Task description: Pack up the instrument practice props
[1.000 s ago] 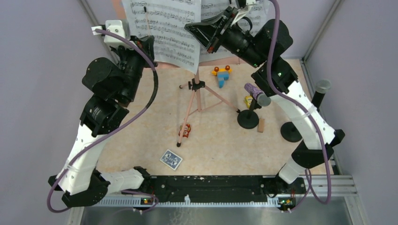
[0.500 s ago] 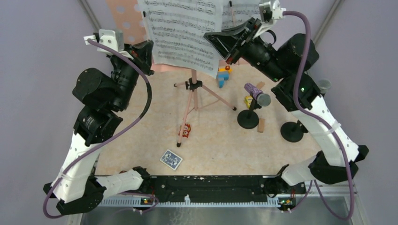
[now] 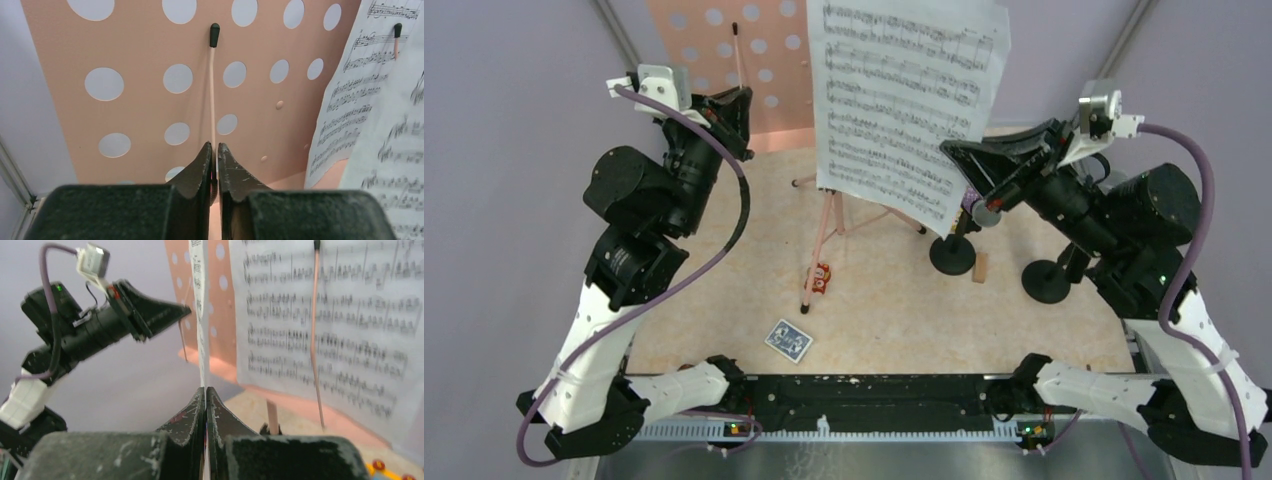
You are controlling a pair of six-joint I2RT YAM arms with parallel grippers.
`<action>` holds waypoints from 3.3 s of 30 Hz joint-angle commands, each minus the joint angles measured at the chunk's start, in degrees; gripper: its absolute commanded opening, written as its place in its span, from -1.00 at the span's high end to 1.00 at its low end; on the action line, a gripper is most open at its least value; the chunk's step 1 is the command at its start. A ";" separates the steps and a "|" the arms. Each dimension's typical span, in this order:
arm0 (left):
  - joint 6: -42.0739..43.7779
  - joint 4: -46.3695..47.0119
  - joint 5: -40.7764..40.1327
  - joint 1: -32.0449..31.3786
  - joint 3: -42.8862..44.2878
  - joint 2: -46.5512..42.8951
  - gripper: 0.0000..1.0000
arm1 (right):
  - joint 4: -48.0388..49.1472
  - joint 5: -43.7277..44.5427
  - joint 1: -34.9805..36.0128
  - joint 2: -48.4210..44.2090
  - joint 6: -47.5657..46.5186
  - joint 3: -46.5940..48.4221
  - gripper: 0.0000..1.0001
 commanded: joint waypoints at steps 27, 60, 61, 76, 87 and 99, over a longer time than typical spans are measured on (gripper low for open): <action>0.77 -1.65 -2.52 -0.04 -4.60 -6.37 -0.84 | 3.17 -8.73 4.88 -11.15 13.67 -37.07 1.00; -3.16 -14.74 -6.26 -0.05 -1.57 -19.85 -0.97 | 25.47 13.22 19.47 60.26 23.92 4.62 1.00; -3.18 -14.77 -6.35 -0.05 -2.09 -20.02 -0.98 | 24.96 15.37 19.42 62.10 25.69 5.83 1.00; -5.33 -16.78 -6.57 -0.11 -5.00 -20.90 -0.97 | 12.41 21.11 13.02 81.17 45.90 14.92 1.00; -5.68 -18.41 -8.58 -0.17 -5.14 -22.47 -0.97 | 4.30 21.44 13.46 82.23 40.22 22.62 -0.11; -5.20 -22.24 -10.56 -0.18 -1.93 -22.23 -0.98 | -8.84 39.89 19.88 76.42 23.43 28.53 -0.36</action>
